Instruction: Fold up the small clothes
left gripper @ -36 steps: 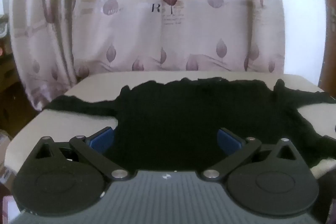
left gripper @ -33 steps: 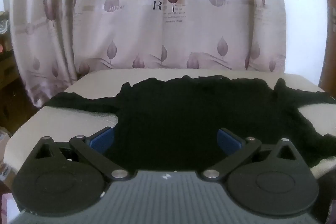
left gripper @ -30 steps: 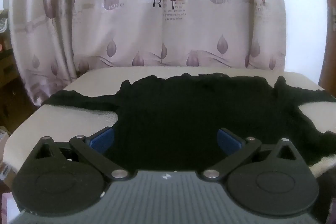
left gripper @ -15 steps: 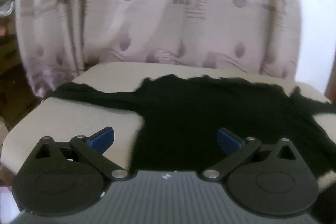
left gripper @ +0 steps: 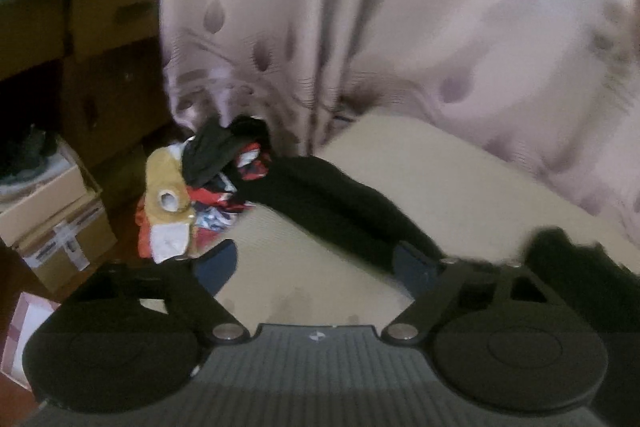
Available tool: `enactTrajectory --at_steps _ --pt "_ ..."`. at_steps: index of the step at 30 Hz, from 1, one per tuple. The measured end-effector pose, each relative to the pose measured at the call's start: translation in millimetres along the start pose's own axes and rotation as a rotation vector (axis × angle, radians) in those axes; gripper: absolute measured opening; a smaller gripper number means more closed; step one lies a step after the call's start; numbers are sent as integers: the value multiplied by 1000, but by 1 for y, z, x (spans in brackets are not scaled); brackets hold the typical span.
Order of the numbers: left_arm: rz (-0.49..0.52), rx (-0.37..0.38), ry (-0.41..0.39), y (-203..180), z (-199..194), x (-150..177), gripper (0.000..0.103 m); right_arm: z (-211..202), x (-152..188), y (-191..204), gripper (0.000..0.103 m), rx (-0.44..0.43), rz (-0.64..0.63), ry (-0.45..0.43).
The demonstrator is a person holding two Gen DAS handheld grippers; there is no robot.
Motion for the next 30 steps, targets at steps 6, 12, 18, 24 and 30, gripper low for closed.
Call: enactTrajectory --at_steps 6,12,18,24,30 --pt "-128 -36 39 22 47 -55 75 9 1 6 103 -6 -36 33" --pt "-61 -105 134 14 92 -65 84 17 0 7 103 -7 -41 64" --pt "-46 -157 181 16 125 -64 86 27 1 8 103 -15 -50 103" --pt "-46 -138 141 17 119 -65 0 30 0 8 103 -21 -46 112" --pt "-125 -77 47 15 61 -75 0 30 -2 6 103 -34 -39 99"
Point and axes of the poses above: each gripper's, at about its wrist camera, not at the fingertips, and z roughly the way its jaws point, y to its left, x to its underside, the point moved 8 cm from there along z, roughly the way its jaws point, and after that the axes turned 6 degrees about -z, right-handed, at the moved point
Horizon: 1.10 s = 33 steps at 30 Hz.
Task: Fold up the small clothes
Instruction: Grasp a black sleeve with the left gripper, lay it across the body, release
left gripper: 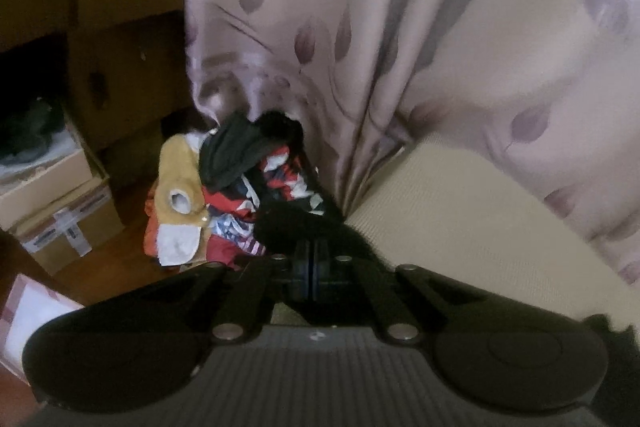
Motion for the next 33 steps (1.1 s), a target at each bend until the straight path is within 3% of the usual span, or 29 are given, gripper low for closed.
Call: enactTrajectory --at_steps 7,14,20,23,24,28,33 --pt "-35 -11 -71 21 -88 33 0 -3 0 -1 103 -16 19 -25" --pt "-144 -100 35 79 -123 105 0 -11 -2 -5 103 -24 39 -54" --pt "-104 -109 16 90 -159 157 0 -21 -1 -17 103 -20 100 -77" --pt "7 -61 -12 65 -176 172 1 -29 0 -28 103 -13 137 -92" --pt "64 -46 -27 51 -181 176 9 -31 1 -32 103 -7 149 -96" --pt "199 91 -60 -5 -195 191 81 -47 6 -50 103 32 180 -119" --pt "325 207 -110 -53 -208 223 91 -80 25 -91 103 158 231 -139"
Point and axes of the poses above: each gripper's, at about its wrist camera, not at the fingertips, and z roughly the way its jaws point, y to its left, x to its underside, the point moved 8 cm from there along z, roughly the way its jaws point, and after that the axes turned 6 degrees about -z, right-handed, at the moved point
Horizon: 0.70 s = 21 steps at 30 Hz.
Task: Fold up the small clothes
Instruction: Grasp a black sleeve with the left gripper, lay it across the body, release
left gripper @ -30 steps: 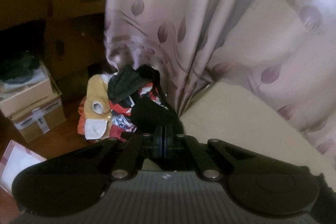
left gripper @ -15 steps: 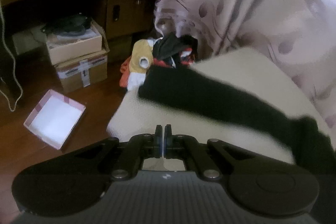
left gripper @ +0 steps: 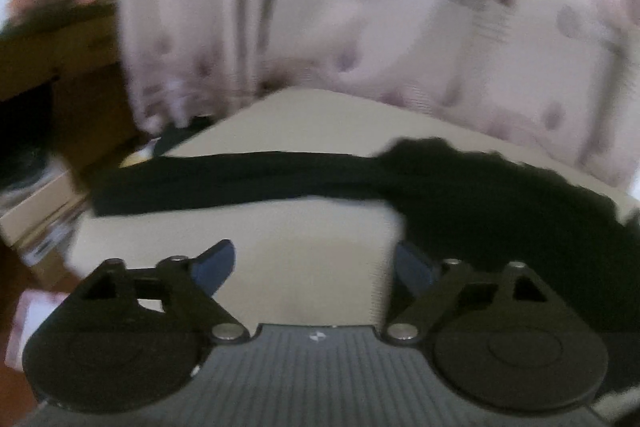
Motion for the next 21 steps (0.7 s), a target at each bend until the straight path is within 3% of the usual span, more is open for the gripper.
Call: enactTrajectory --at_steps 5,9,17,21 --pt "-18 71 48 -34 14 21 92 -25 12 -67 103 110 166 -20" --pt "-51 90 97 -43 25 34 92 -27 18 -101 103 138 259 -42" --pt "-26 43 143 -36 32 52 92 6 11 -102 101 37 290 -14" --pt "10 14 143 -40 36 56 92 20 -7 -118 101 -78 430 -34"
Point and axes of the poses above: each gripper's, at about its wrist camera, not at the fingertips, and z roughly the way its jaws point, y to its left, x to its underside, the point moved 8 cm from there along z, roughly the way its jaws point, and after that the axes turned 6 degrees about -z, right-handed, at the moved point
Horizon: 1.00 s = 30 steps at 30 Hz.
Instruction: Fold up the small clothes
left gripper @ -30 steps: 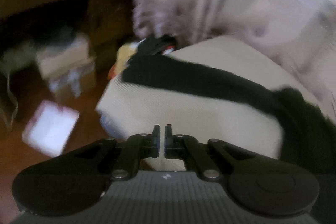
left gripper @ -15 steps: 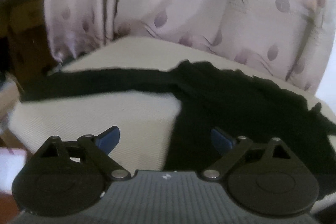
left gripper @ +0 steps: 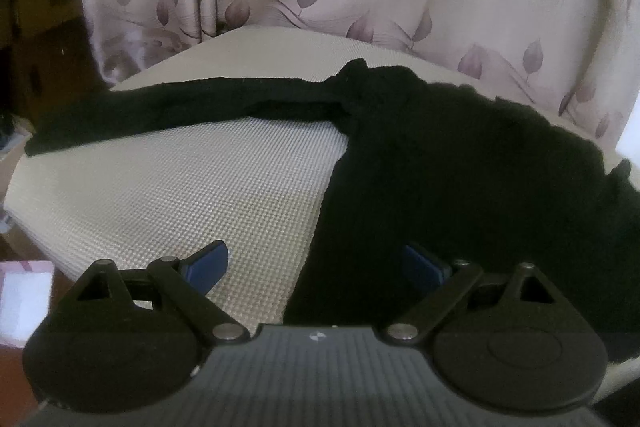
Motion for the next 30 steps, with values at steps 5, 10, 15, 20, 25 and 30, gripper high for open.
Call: enactTrajectory --at_steps 5,10,15,20,25,30 --pt "48 -16 -16 -6 1 3 92 39 -29 -3 90 51 -148 77" --pt "88 -33 -9 -9 4 10 92 83 -16 1 44 65 -321 195" --pt "100 -55 7 -4 7 11 94 77 -20 1 6 130 -429 179" --pt "126 -71 5 2 7 18 98 58 -33 -41 4 267 -432 173" --pt "172 -67 -27 0 -3 21 98 33 -32 -38 8 78 -233 158" --pt "197 -45 -14 1 -12 28 99 7 -8 -9 76 -15 -161 155"
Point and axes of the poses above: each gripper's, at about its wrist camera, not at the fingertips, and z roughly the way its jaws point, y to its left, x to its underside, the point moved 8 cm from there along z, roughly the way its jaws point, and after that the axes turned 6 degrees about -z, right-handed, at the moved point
